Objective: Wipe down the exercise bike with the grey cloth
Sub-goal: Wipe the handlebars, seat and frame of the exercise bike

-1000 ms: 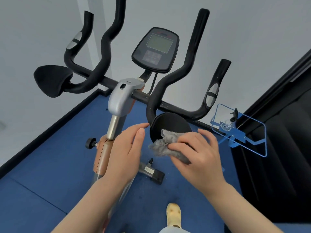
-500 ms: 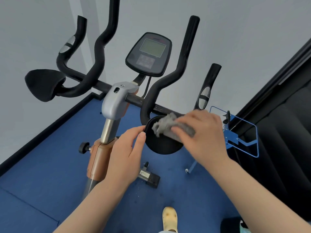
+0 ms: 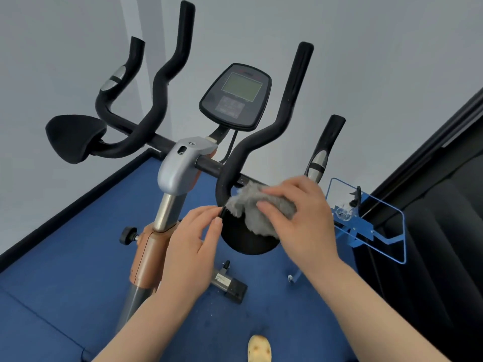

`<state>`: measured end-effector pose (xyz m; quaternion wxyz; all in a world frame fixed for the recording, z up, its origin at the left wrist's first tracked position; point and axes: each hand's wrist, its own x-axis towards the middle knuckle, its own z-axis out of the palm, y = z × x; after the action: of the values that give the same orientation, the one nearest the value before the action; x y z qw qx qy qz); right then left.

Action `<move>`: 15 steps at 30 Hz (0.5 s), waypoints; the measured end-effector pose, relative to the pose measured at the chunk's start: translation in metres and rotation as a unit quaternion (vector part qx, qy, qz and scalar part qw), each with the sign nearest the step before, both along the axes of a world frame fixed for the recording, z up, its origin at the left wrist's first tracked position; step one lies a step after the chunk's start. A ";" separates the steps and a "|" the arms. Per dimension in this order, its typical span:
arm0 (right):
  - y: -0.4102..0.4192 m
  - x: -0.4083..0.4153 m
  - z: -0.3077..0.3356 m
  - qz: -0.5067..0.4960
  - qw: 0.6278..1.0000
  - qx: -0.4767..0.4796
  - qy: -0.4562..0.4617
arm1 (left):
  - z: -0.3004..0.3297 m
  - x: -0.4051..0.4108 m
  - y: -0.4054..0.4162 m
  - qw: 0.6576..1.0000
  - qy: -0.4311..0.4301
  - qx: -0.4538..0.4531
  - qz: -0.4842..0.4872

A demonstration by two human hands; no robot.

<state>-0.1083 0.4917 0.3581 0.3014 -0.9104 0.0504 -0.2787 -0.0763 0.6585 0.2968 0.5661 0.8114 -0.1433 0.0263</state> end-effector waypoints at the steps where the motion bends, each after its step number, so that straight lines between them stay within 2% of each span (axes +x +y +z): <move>1: 0.003 0.011 0.003 0.020 1.000 -0.014 -0.003 | 0.000 -0.001 0.000 1.000 0.004 -0.002 0.009; 3: 0.014 0.019 -0.002 0.070 0.997 -0.037 0.014 | 0.002 -0.004 -0.001 1.000 0.001 0.012 0.015; 5: 0.013 0.011 -0.012 0.113 0.990 -0.083 0.027 | 0.005 -0.006 -0.001 0.997 -0.038 0.055 0.026; 8: -0.006 -0.001 -0.009 0.216 0.952 -0.208 0.058 | 0.011 -0.007 0.002 0.998 -0.018 0.021 0.061; 9: -0.011 0.002 -0.004 0.229 0.947 -0.216 0.060 | 0.012 -0.008 0.001 0.998 -0.003 0.010 0.060; 13: -0.009 0.020 0.012 0.152 0.984 -0.093 0.028 | 0.023 -0.012 -0.008 0.996 -0.028 0.018 0.082; 15: -0.007 0.018 0.007 0.162 0.981 -0.086 0.058 | 0.026 -0.013 -0.015 0.997 -0.026 0.011 0.079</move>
<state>-0.0898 0.4844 0.3656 0.2595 -0.9437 -0.1051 -0.1762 -0.0888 0.6434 0.3230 0.5495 0.8253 -0.0939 0.0900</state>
